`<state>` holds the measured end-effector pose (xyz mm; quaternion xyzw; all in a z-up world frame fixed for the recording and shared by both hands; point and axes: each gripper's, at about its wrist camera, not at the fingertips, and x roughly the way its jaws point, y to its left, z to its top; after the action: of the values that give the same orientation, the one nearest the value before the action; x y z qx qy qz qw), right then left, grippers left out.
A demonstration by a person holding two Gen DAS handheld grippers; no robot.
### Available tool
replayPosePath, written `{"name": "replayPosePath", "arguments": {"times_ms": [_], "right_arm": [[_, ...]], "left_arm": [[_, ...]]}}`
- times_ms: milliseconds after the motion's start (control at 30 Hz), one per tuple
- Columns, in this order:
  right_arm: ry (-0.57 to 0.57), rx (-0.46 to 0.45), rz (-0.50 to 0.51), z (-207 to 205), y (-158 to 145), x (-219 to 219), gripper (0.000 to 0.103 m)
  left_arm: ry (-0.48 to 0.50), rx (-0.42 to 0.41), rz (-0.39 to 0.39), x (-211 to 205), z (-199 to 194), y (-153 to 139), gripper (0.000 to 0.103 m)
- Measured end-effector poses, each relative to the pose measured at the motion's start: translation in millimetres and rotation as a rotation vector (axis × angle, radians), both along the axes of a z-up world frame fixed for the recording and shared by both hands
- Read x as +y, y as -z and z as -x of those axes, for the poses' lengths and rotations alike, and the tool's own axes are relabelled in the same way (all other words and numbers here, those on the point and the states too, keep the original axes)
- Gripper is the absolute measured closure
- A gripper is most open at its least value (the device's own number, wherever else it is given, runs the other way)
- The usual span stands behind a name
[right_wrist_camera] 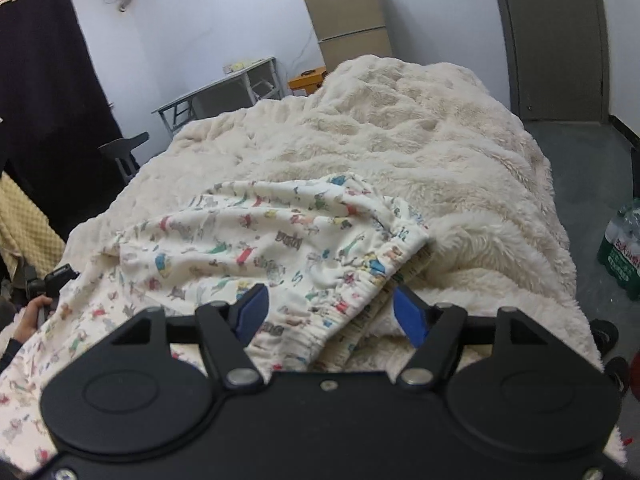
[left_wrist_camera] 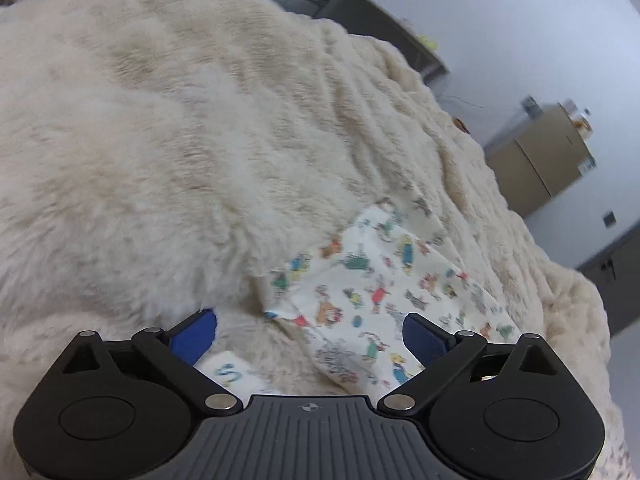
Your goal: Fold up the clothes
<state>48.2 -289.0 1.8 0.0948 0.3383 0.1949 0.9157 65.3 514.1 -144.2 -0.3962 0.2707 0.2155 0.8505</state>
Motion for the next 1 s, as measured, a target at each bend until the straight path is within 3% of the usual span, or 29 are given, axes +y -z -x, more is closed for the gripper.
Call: {"name": "replayPosePath", "arguments": {"times_ms": [233,633,833,1000], "right_arm": [[0.01,0.016,-0.008,-3,4,0,0.036],[0.029,0.013,-0.035,-4,2,-8,0.036],[0.034,0.007,-0.026,-7,2,-10,0.036],[0.024,-0.021,0.011,-4,-3,-6,0.036]], "left_arm": [[0.056,0.056,-0.127,-16,-12,1,0.007],[0.052,0.015,-0.092,-10,-12,0,0.007],[-0.012,-0.073,-0.087,-2,1,-24,0.01],[0.075,-0.13,-0.143,-34,-1,-61,0.009]]}}
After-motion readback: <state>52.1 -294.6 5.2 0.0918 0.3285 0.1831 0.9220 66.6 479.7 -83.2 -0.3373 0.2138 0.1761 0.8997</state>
